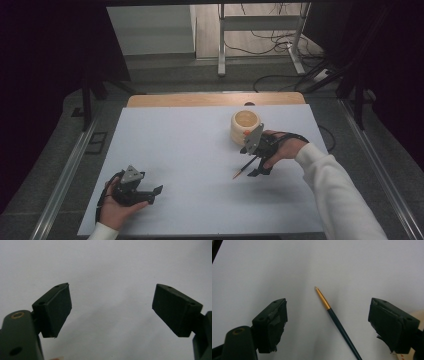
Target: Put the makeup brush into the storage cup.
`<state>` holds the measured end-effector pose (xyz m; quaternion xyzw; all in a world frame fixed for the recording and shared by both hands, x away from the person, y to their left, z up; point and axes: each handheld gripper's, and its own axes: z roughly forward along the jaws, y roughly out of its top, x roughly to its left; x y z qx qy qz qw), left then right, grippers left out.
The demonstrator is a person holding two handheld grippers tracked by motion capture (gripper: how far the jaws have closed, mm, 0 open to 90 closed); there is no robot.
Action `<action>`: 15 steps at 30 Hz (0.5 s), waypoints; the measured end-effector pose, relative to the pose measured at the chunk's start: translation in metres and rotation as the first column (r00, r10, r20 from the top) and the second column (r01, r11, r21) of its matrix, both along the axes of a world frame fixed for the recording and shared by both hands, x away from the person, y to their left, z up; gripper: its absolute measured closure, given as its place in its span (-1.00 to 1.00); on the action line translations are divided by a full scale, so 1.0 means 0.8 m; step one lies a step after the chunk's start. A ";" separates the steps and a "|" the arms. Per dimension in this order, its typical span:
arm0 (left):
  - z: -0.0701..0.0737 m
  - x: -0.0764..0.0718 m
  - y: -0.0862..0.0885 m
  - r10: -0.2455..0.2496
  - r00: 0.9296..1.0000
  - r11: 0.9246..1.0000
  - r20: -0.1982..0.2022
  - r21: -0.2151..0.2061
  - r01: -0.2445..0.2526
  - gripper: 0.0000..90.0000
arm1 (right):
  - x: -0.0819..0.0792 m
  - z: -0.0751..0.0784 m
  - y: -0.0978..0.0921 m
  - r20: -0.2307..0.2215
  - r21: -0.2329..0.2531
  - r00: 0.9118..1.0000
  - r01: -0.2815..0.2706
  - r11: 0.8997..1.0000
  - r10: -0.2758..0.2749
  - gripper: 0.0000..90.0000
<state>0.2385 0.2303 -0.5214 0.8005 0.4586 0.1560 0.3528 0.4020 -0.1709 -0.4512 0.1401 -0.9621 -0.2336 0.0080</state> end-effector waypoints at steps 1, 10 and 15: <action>0.000 0.000 0.000 -0.001 1.000 1.000 0.000 0.000 0.001 -0.63 | 0.000 -0.001 0.001 -0.001 -0.006 1.000 0.002 1.000 -0.002 -0.64; 0.000 0.000 0.000 -0.002 1.000 1.000 0.000 0.002 0.002 -0.63 | -0.003 -0.008 0.013 -0.025 -0.044 1.000 -0.012 0.999 0.011 -0.80; 0.000 0.000 -0.001 -0.002 1.000 1.000 0.000 0.003 0.002 -0.63 | -0.004 -0.010 0.019 -0.011 -0.063 0.999 -0.034 0.997 0.034 -0.75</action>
